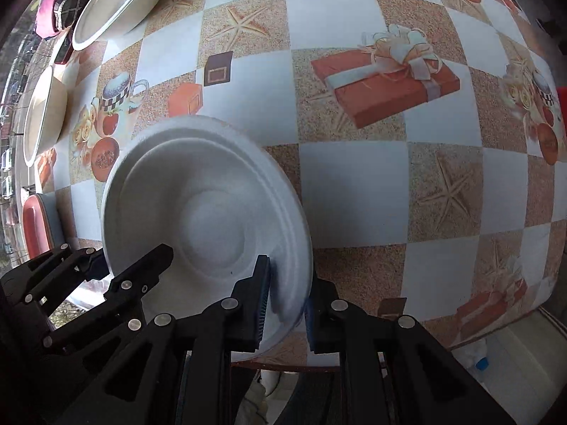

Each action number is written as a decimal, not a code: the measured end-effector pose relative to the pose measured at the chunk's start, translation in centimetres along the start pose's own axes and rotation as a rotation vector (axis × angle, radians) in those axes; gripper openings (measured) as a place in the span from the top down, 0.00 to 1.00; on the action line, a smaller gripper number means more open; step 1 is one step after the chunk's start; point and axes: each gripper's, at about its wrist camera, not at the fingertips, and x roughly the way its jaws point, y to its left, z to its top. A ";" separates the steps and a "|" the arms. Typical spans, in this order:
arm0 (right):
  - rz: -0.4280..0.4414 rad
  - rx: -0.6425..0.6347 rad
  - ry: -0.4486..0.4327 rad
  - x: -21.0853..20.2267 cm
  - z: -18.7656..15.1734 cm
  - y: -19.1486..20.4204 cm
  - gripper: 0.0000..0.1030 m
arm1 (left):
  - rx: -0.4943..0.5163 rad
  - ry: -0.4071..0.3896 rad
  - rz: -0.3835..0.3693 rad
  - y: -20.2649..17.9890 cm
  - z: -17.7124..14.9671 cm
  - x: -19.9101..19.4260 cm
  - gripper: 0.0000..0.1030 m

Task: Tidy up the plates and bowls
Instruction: 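Lift the white bowl with both grippers and carry it across the table, then lower the white bowl onto the table and open both grippers, then move both grippers to a second white bowl and close them on its rim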

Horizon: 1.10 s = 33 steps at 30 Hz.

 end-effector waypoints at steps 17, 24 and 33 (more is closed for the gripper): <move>-0.027 0.206 -0.120 -4.6 -0.7 -8.1 0.20 | -0.031 -0.028 -0.006 3.6 -1.8 -4.0 0.21; -0.048 0.218 -0.172 -8.0 1.5 -9.0 0.20 | -0.097 -0.101 -0.021 7.1 -2.2 -6.9 0.21; -0.107 0.103 -0.233 -12.0 5.2 -7.2 0.20 | -0.135 -0.191 0.062 10.1 0.9 -8.4 0.21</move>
